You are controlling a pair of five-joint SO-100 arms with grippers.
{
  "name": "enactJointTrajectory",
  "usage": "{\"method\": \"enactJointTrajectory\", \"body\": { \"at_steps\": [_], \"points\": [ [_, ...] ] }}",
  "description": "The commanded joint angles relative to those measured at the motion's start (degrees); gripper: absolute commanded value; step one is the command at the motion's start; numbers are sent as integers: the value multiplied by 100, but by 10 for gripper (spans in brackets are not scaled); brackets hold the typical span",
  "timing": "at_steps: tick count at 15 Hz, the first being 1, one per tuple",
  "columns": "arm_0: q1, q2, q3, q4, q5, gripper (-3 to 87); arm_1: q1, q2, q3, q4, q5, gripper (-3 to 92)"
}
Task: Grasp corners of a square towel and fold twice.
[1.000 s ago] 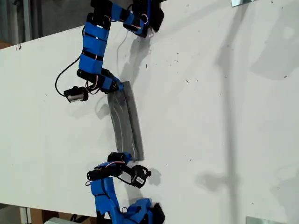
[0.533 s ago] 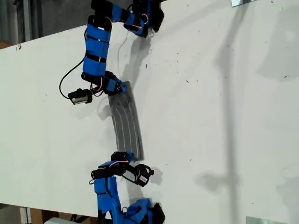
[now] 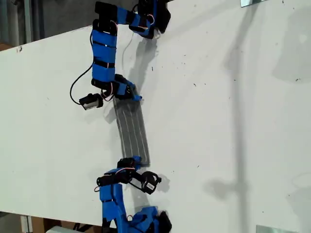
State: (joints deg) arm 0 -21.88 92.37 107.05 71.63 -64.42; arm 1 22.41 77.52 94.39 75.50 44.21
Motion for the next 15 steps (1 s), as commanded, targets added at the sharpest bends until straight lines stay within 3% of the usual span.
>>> {"method": "enactJointTrajectory", "body": {
  "at_steps": [1, 3, 7, 9, 12, 15],
  "points": [
    [53, 475, -211, 290, 35, 258, 18, 264, -35, 141, 62, 258],
    [70, 650, -439, 580, 62, 301, 97, 562, -167, 571, 62, 284],
    [44, 835, -958, 1046, 185, 299, 105, 1556, -360, 1318, 149, 298],
    [-53, 817, -1090, 1063, 264, 298, 703, 1591, -202, 1072, -255, 331],
    [-79, 932, -765, 984, 123, 305, 1345, 97, -545, 387, -791, 407],
    [-360, 2522, 773, 624, -176, 294, 1740, -1635, -1380, 149, -1046, 421]
  ]
}}
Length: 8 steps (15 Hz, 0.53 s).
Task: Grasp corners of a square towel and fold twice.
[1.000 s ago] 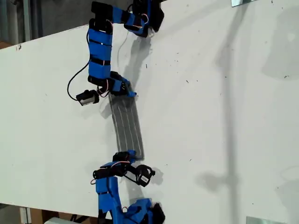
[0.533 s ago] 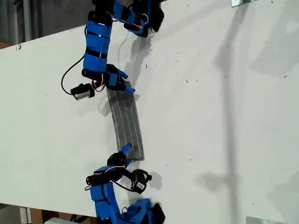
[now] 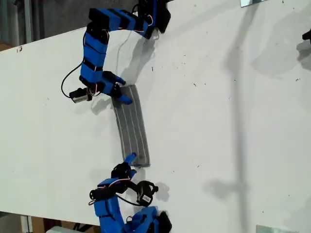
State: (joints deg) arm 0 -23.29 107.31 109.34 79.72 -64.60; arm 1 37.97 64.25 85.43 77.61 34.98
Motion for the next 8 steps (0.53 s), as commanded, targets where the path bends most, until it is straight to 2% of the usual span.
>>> {"method": "enactJointTrajectory", "body": {
  "at_steps": [1, 3, 5, 8],
  "points": [
    [-272, 1784, 1204, -325, -308, 294, 264, -527, -510, -141, -167, 399],
    [-281, 2681, 2188, -527, -492, 294, 360, -633, -378, -149, -149, -1],
    [-272, 3393, 3067, -826, -668, 291, 475, -378, 105, -193, 18, -1],
    [-334, 5142, 4043, -659, -817, 288, 809, 835, 1731, -756, 589, -1]
  ]
}}
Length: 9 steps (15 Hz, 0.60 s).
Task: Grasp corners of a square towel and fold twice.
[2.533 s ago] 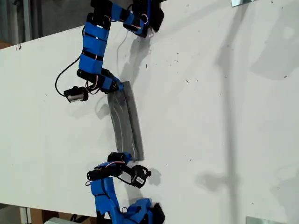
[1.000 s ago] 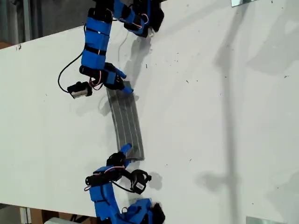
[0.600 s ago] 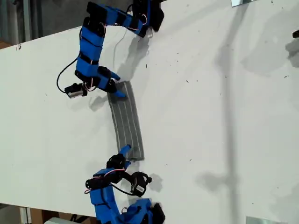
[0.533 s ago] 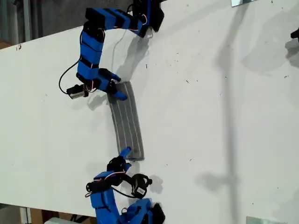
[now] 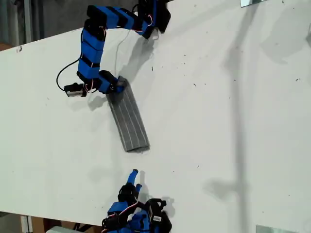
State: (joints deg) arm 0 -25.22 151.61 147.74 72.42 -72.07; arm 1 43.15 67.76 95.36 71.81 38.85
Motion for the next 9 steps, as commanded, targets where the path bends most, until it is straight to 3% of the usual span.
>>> {"method": "enactJointTrajectory", "body": {
  "at_steps": [1, 4, 7, 9],
  "points": [
    [-176, 1151, 387, 229, -114, 287, 431, 940, 1283, -396, 343, -1],
    [-123, 2232, 967, 580, -290, 286, 290, 2373, 2435, -606, 861, -1],
    [457, 3700, 1362, 879, -659, 283, -615, 4315, 2294, 308, 1661, -1],
    [536, 4614, 1626, 1099, -765, 276, -791, 4860, 1521, 976, 1644, -1]
  ]
}}
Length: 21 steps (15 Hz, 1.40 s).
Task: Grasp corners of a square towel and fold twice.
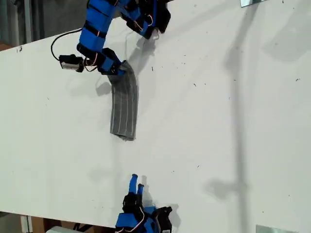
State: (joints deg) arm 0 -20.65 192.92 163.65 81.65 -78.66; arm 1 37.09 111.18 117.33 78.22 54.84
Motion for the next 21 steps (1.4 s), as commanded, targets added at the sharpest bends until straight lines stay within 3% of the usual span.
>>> {"method": "enactJointTrajectory", "body": {
  "at_steps": [1, 4, 8, 14, 19, 21],
  "points": [
    [97, 545, 88, 202, -176, 270, -378, 439, -1169, 519, 9, -1],
    [44, 554, 281, 185, -229, 255, -976, -1072, -3138, 598, -369, -1],
    [-237, 554, 501, 88, -114, 245, -1099, -3674, -6082, 694, -1222, -1],
    [-290, 554, 686, -132, -53, 233, -1564, -4588, -6302, -1151, -2733, -1],
    [-308, 554, 756, -211, -97, 225, -1828, -4781, -6363, -1600, -3067, 0],
    [-308, 554, 765, -220, -88, 224, -1907, -4711, -6442, -1749, -3059, 278]
  ]
}}
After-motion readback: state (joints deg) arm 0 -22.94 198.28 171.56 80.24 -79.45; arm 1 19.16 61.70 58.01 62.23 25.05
